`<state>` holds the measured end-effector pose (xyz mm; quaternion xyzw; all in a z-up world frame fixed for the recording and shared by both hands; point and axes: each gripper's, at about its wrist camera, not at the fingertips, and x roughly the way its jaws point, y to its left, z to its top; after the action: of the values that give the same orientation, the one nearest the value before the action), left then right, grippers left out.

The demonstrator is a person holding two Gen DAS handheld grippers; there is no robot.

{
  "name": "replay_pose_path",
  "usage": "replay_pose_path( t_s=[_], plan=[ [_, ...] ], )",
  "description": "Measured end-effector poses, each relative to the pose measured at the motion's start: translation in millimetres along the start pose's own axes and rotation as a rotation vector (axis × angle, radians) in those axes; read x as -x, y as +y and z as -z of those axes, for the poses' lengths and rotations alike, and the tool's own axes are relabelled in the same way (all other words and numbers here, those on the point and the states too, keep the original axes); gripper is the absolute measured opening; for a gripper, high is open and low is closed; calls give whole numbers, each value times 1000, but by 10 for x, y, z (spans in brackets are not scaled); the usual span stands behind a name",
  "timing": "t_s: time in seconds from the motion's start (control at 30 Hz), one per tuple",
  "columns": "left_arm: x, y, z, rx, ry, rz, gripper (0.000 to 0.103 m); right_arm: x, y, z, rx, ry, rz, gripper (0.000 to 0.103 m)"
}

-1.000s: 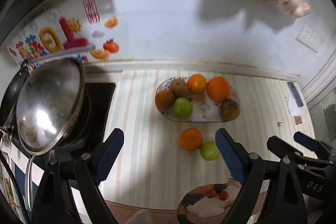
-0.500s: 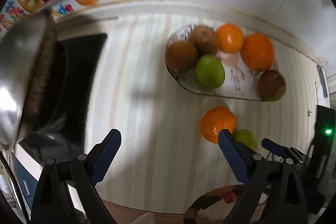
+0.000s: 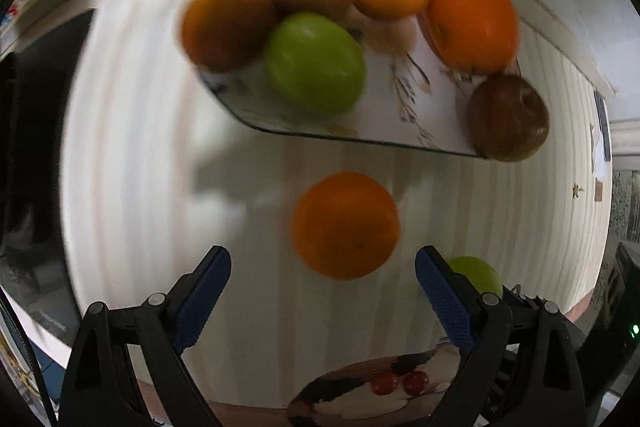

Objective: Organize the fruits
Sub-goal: 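Grasp the orange with the left tool while the right tool grasps the green apple, then carry the orange onto the plate with the left tool while the right tool carries the green apple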

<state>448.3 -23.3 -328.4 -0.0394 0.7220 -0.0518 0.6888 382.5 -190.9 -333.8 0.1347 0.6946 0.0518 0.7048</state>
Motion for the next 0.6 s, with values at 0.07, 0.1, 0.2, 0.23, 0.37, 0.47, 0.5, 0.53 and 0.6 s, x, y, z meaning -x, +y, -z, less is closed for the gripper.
replay_pose_path(
  t_s=[0.07, 0.1, 0.2, 0.23, 0.37, 0.47, 0.5, 0.53, 0.6],
  plan=[
    [-98, -75, -28, -21, 12, -8, 94, -9, -66, 25, -13, 0, -6, 59],
    [-138, -121, -38, -35, 6, -15, 85, -6, -81, 35, -17, 0, -7, 59],
    [-172, -190, -51, -53, -21, -40, 62, -8, -86, 57, -16, -7, -3, 59],
    [-160, -197, -50, -55, -35, -41, 62, -8, -91, 49, -16, -7, -7, 59],
    [-133, -194, 26, -66, -51, -58, 62, 9, -167, 82, -45, 7, -27, 59],
    [-127, -134, 125, -59, -45, -57, 62, -1, -197, 99, -47, 10, -36, 59],
    [-139, -118, 153, -56, -39, -57, 62, -20, -208, 97, -47, 9, -39, 59],
    [-154, -100, 165, -53, -35, -55, 62, -25, -210, 96, -43, 5, -40, 59],
    [-157, -86, 204, -49, -40, -58, 62, -11, -248, 94, -36, -2, -37, 59]
  ],
)
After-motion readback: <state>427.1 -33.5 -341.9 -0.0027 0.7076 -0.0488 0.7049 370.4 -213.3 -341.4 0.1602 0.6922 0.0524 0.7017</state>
